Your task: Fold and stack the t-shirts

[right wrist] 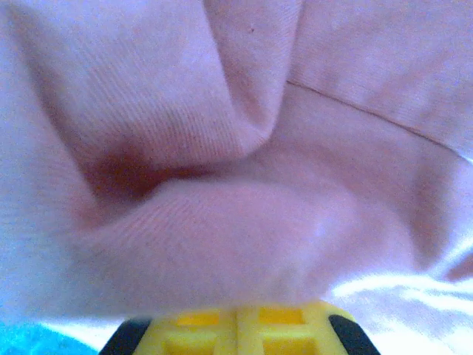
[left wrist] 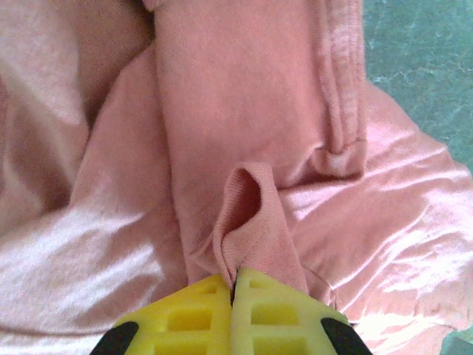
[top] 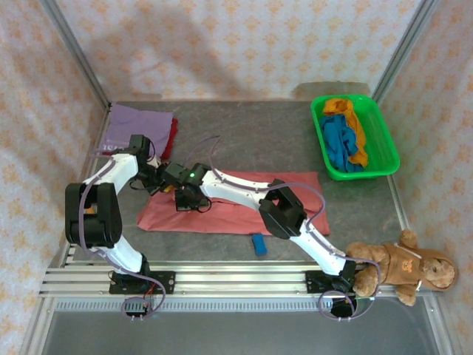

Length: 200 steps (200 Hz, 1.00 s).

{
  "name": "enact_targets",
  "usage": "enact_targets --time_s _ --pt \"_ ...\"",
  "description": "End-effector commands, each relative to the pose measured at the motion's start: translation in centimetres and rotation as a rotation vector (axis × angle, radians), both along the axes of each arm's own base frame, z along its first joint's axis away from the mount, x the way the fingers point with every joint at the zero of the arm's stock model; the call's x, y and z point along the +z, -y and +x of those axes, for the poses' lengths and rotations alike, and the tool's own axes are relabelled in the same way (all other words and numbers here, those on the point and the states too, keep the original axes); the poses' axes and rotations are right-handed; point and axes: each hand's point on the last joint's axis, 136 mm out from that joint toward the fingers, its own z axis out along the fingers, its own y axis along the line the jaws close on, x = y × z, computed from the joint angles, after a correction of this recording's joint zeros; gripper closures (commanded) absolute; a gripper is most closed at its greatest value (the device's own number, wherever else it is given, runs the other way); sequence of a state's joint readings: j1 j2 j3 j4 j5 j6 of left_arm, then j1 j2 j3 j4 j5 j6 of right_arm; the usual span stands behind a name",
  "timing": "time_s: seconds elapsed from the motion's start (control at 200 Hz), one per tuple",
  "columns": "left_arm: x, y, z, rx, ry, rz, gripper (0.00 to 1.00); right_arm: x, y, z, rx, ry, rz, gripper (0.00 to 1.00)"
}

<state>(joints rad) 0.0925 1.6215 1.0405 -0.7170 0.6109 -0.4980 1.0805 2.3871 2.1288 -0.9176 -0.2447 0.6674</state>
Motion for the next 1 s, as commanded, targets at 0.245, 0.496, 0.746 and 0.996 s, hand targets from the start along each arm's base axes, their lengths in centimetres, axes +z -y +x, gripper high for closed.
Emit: enact_targets --time_s 0.245,0.496,0.746,0.996 --pt "2.3 -0.6 -2.8 0.008 -0.005 0.052 1.00 5.0 3.3 -0.8 -0.023 0.035 0.057 1.00" --pt "2.6 -0.2 -6.1 0.027 -0.012 0.074 1.00 4.2 5.0 -2.8 -0.052 -0.047 0.088 1.00" --pt "0.9 0.3 -9.8 0.068 -0.057 0.099 1.00 3.2 5.9 -4.0 -0.075 -0.099 0.099 1.00" --pt "-0.4 0.0 -12.6 0.094 -0.106 0.129 1.00 2.2 6.8 -4.6 -0.063 -0.125 0.048 1.00"
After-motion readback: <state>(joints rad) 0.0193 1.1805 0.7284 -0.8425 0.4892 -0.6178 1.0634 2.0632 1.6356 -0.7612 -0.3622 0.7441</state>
